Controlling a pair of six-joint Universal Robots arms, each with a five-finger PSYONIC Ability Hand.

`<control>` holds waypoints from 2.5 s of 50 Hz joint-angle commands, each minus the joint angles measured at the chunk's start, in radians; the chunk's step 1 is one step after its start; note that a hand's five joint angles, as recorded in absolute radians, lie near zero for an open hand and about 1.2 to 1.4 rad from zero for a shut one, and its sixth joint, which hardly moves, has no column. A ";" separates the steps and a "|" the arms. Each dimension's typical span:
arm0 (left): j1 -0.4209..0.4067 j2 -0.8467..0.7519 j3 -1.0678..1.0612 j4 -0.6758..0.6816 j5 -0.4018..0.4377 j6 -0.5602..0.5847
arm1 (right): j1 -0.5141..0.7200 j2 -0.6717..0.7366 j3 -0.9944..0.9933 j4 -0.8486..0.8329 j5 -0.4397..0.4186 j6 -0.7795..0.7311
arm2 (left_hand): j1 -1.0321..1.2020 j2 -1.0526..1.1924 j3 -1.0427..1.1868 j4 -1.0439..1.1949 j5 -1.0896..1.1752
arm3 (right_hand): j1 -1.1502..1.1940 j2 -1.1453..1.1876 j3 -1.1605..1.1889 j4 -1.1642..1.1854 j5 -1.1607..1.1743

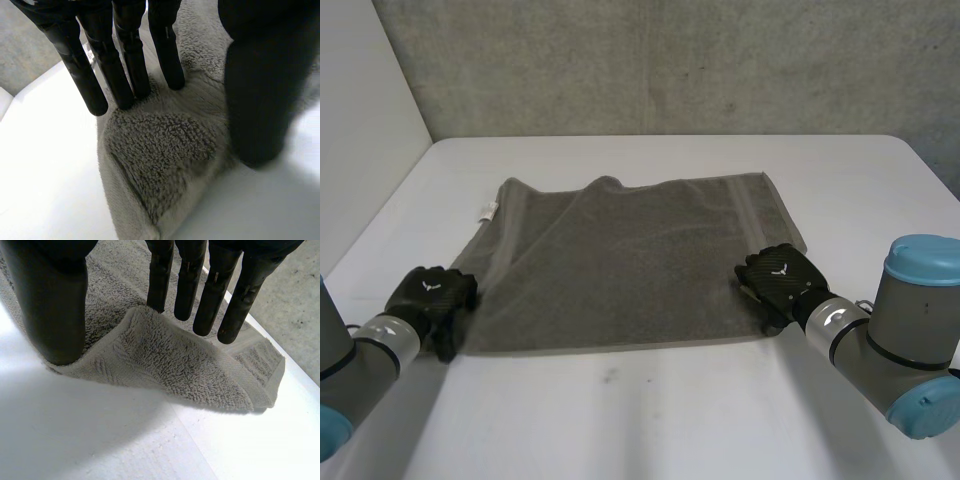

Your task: Fold the towel.

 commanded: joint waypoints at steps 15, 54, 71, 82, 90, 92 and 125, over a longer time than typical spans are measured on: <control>-0.020 -0.009 0.018 0.029 0.000 -0.040 | 0.000 0.001 0.003 -0.001 0.000 -0.020 | 0.627 0.627 0.627 0.627 0.667 | -0.028 -0.067 -0.037 -0.039 0.001; -0.017 0.186 -0.049 0.009 -0.002 -0.192 | -0.041 -0.014 -0.149 0.118 0.068 -0.124 | 0.628 0.628 0.628 0.628 0.668 | -0.104 -0.143 -0.113 -0.115 -0.076; -0.023 0.189 -0.046 0.006 -0.003 -0.193 | -0.080 -0.121 -0.107 0.148 0.009 -0.113 | 0.628 0.628 0.628 0.628 0.668 | -0.119 -0.158 -0.128 -0.130 -0.090; -0.057 0.252 -0.029 0.006 -0.005 -0.202 | -0.078 -0.155 -0.072 0.286 -0.058 -0.116 | 0.628 0.628 0.628 0.628 0.668 | -0.107 -0.146 -0.116 -0.118 -0.078; -0.056 0.251 -0.002 0.003 -0.008 -0.273 | -0.087 -0.109 -0.072 0.297 -0.043 -0.127 | 0.628 0.628 0.628 0.628 0.668 | -0.104 -0.143 -0.113 -0.115 -0.076; -0.050 0.249 0.006 -0.015 -0.005 -0.291 | -0.089 -0.109 -0.069 0.300 -0.041 -0.125 | 0.628 0.628 0.628 0.628 0.668 | -0.104 -0.143 -0.113 -0.115 -0.076; -0.092 0.188 0.291 -0.259 -0.017 -0.517 | 0.051 0.000 -0.134 0.217 -0.055 0.462 | 0.628 0.628 0.628 0.628 0.668 | -0.063 -0.102 -0.072 -0.074 -0.034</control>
